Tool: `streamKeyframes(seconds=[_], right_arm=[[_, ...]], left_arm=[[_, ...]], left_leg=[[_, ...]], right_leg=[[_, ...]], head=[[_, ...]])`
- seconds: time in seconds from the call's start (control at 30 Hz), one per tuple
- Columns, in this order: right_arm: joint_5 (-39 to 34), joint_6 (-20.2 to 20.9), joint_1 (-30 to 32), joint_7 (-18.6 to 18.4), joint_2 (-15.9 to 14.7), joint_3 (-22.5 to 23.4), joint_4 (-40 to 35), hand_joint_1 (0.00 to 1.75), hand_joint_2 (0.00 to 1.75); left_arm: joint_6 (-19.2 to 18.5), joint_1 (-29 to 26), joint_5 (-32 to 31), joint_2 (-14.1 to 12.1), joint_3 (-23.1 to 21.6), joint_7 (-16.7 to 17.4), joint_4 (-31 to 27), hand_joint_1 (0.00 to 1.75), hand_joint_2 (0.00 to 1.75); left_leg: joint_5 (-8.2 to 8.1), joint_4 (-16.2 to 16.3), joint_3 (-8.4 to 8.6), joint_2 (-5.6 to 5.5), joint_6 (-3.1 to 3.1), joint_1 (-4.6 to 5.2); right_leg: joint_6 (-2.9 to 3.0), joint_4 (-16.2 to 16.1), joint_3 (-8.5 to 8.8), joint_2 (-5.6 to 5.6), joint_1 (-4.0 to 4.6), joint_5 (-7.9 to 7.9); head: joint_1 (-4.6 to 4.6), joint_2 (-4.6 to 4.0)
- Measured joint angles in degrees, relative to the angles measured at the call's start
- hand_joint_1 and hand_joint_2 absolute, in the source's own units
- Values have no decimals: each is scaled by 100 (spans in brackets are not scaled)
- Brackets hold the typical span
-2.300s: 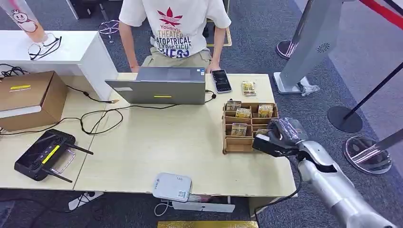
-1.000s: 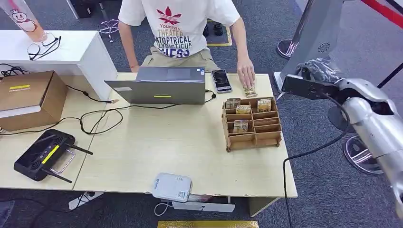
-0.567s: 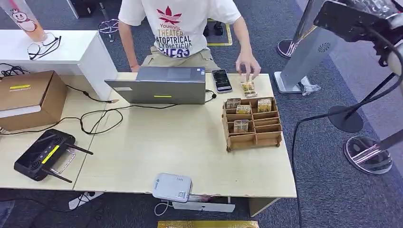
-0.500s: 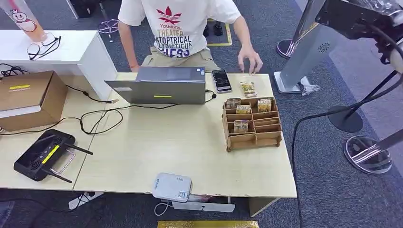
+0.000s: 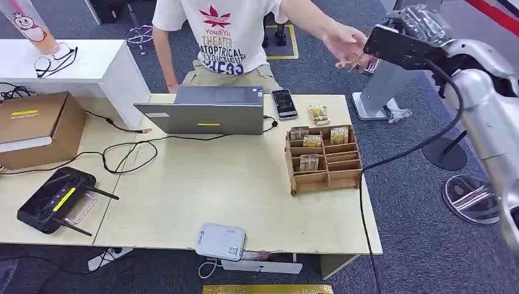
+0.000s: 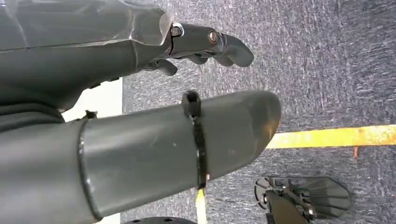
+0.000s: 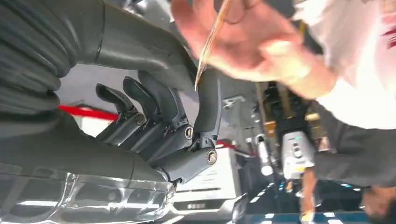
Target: Pass the card to the sensor for recognition and then transmit it.
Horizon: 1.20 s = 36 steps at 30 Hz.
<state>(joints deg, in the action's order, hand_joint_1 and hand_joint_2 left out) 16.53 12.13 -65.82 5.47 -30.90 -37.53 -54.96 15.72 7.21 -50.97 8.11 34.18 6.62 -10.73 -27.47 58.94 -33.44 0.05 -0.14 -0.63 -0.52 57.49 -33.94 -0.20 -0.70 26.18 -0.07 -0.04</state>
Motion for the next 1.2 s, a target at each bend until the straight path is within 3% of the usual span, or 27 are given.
streamKeyframes(seconds=[0.17,0.5,0.8,0.83,0.87,1.2], right_arm=[[76,-207,13,105,524,-153,529,175,175],[83,-238,17,144,795,-242,823,175,175],[387,-636,23,262,1685,-262,1597,175,175],[389,-675,25,284,1747,-273,1677,63,175],[402,-718,30,297,1793,-282,1745,0,175],[575,-854,93,339,2141,-326,2170,0,175]], left_arm=[[0,-1,0,2,0,7,0,0,0],[7,0,2,-2,0,31,0,0,0],[66,5,33,2,0,81,0,0,0],[66,8,26,7,-2,100,0,0,0],[66,9,24,7,-7,109,0,0,0],[63,17,61,-4,-42,173,0,0,0]], left_leg=[[4,0,-3,-12,0,0],[2,0,-11,-12,3,4],[7,0,4,2,-5,-4],[9,0,3,-3,-7,-4],[9,0,1,-8,-7,-5],[9,0,-4,-6,-7,0]], right_leg=[[1,1,0,-14,0,0],[-1,0,1,-15,-3,1],[4,3,-2,5,0,-2],[4,3,-1,-1,2,-1],[4,3,-1,-7,4,-1],[3,3,-1,-7,0,-2]], head=[[0,0],[0,0],[-2,0],[0,0],[2,0],[0,0]])
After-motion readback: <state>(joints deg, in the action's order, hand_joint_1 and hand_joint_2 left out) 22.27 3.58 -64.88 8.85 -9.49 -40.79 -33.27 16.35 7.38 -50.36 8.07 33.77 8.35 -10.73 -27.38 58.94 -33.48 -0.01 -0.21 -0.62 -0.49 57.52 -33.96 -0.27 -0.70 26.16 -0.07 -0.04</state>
